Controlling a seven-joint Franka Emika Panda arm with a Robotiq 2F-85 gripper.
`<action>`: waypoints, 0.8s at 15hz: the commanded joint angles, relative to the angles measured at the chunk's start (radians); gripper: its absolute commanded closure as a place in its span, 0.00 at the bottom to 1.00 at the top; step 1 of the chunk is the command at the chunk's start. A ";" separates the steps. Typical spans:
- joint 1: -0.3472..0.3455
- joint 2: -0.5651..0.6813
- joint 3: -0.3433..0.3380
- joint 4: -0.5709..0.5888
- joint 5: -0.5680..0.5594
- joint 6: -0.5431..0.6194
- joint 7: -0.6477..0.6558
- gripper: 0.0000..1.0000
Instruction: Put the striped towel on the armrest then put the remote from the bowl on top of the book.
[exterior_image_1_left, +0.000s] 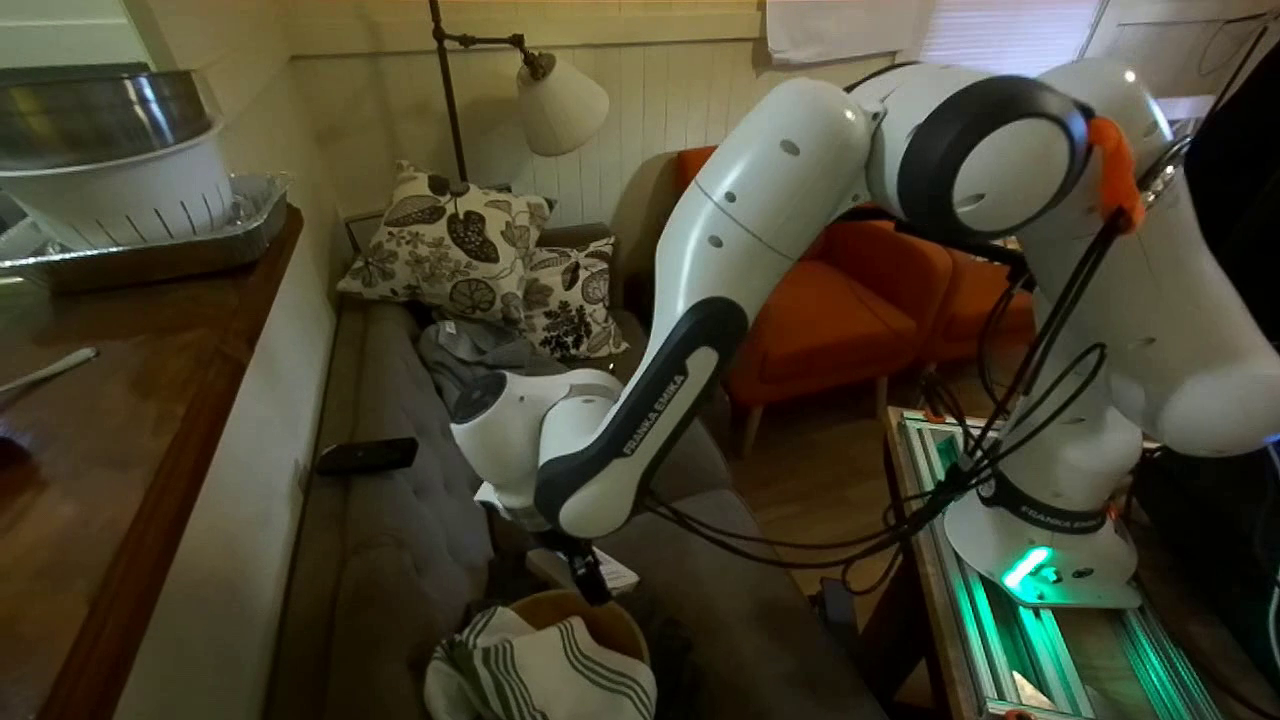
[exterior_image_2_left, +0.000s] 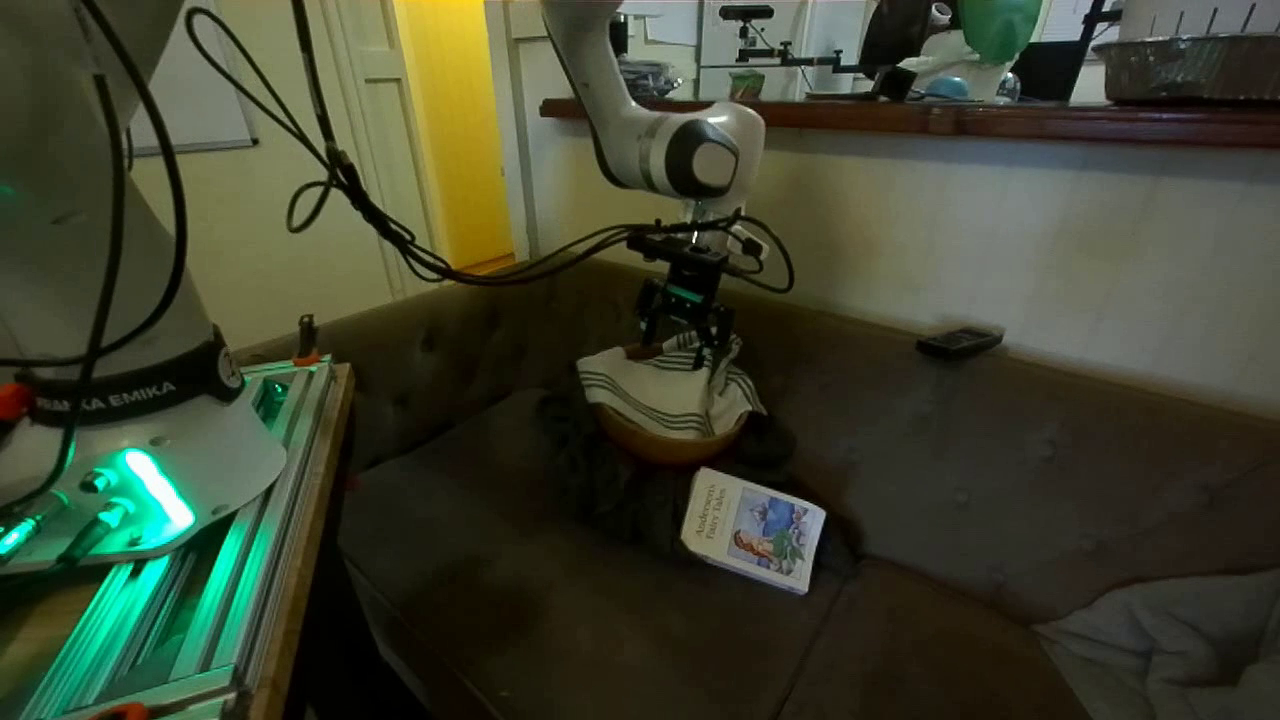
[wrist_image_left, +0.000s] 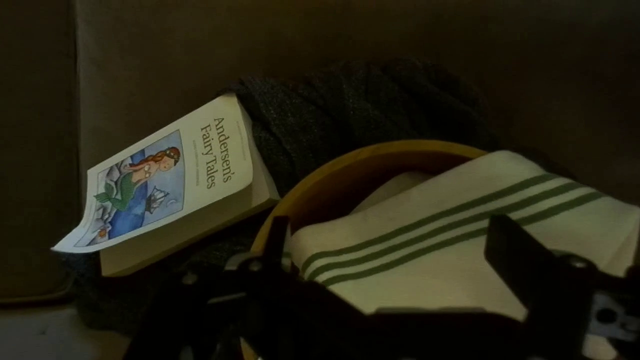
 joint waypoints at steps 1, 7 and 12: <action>0.030 0.183 0.004 0.245 -0.001 -0.169 0.043 0.00; 0.037 0.207 0.006 0.272 -0.005 -0.209 0.065 0.00; 0.019 0.280 0.040 0.316 0.011 0.014 0.018 0.00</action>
